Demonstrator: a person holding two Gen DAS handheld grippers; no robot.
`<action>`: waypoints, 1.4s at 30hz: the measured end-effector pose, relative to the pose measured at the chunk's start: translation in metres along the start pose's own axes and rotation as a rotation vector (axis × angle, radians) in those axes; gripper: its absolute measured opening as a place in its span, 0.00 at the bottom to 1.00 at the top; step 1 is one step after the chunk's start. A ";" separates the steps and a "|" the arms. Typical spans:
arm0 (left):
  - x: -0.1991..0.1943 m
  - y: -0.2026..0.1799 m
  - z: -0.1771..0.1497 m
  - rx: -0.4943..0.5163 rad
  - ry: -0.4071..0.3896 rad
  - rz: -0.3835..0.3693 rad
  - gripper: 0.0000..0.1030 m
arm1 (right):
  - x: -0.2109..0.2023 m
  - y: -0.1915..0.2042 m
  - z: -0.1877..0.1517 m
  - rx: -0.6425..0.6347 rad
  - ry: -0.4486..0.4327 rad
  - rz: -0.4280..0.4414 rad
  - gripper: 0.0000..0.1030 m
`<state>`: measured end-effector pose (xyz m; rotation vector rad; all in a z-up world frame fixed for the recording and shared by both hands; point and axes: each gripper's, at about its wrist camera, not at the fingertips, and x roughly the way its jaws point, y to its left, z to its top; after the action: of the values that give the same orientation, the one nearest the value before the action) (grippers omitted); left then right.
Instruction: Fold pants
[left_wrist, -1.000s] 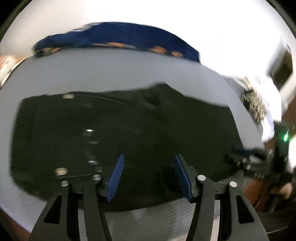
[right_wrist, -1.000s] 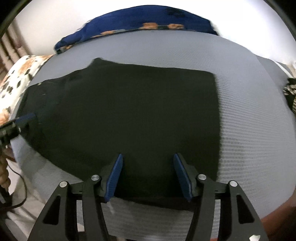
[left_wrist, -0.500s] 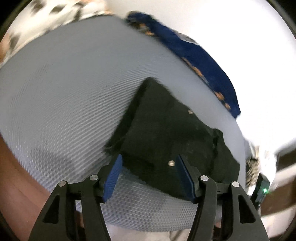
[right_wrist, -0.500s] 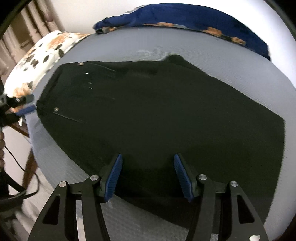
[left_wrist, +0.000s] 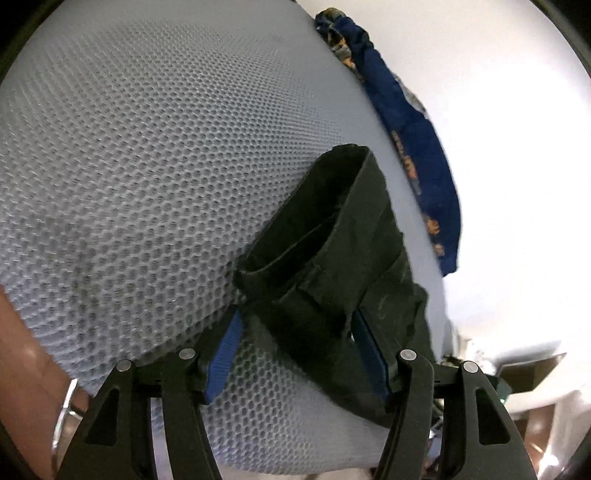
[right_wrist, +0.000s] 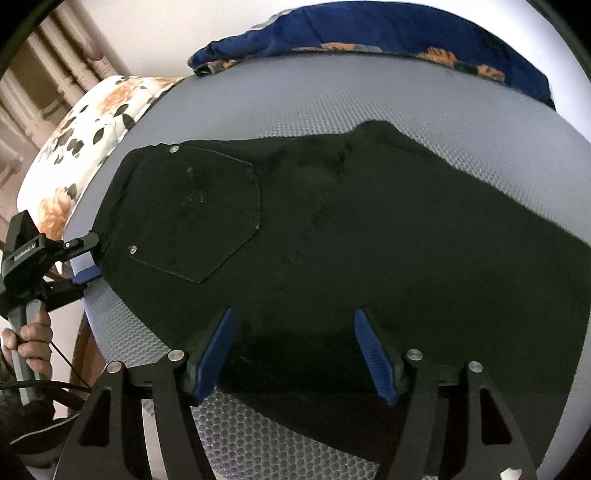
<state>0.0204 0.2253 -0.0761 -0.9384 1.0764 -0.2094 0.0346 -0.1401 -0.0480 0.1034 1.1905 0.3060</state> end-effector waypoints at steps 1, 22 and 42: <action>0.001 0.001 0.001 -0.003 -0.010 -0.012 0.60 | 0.001 -0.002 -0.001 0.010 0.004 0.004 0.63; 0.031 -0.012 0.016 0.047 -0.074 -0.051 0.28 | 0.003 -0.004 0.001 0.047 -0.024 0.033 0.68; 0.072 -0.245 -0.033 0.581 0.016 -0.240 0.25 | -0.107 -0.116 -0.018 0.289 -0.259 -0.072 0.68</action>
<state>0.0973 0.0155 0.0527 -0.5355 0.8432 -0.6892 0.0029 -0.2829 0.0141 0.3416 0.9724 0.0528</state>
